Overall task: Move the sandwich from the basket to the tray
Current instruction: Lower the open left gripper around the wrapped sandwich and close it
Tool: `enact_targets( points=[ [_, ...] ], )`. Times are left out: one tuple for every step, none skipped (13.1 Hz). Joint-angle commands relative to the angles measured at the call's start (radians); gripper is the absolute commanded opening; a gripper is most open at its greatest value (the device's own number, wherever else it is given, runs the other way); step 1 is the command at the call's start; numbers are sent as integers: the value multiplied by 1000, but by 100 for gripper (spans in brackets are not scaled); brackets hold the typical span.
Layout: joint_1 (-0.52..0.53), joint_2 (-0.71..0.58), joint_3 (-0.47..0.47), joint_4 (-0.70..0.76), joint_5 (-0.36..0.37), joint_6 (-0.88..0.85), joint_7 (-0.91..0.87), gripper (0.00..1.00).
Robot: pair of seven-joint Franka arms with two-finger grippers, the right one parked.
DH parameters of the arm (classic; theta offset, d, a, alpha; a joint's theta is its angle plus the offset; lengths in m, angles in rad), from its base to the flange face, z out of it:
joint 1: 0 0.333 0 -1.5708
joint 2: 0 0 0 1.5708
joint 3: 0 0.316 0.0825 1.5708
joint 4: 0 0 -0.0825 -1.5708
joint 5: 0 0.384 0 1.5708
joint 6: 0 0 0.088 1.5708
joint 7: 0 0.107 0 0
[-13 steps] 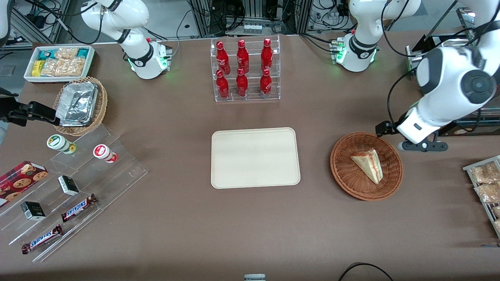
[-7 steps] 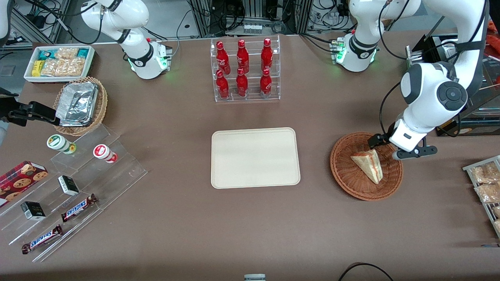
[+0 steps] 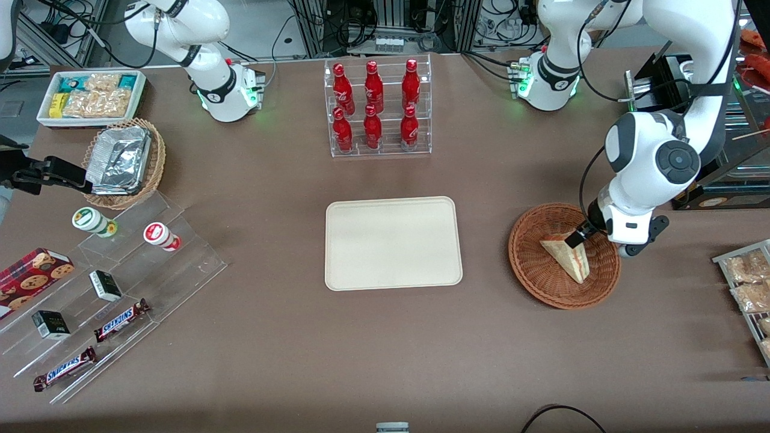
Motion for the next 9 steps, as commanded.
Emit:
enact_targets(
  points=[
    [-14,26,3,-1,7,27,-79,100],
    [-16,39,3,-1,7,40,-90,100],
    [-16,58,3,-1,7,62,-90,100],
    [-16,76,3,-1,8,85,-90,100],
    [-16,90,3,-1,8,93,-86,100],
    [-16,102,3,1,8,93,-80,100],
    [-14,113,4,1,8,96,-76,100],
    [-12,125,4,1,8,110,-76,100],
    [-12,139,4,1,8,128,-76,100]
  ],
)
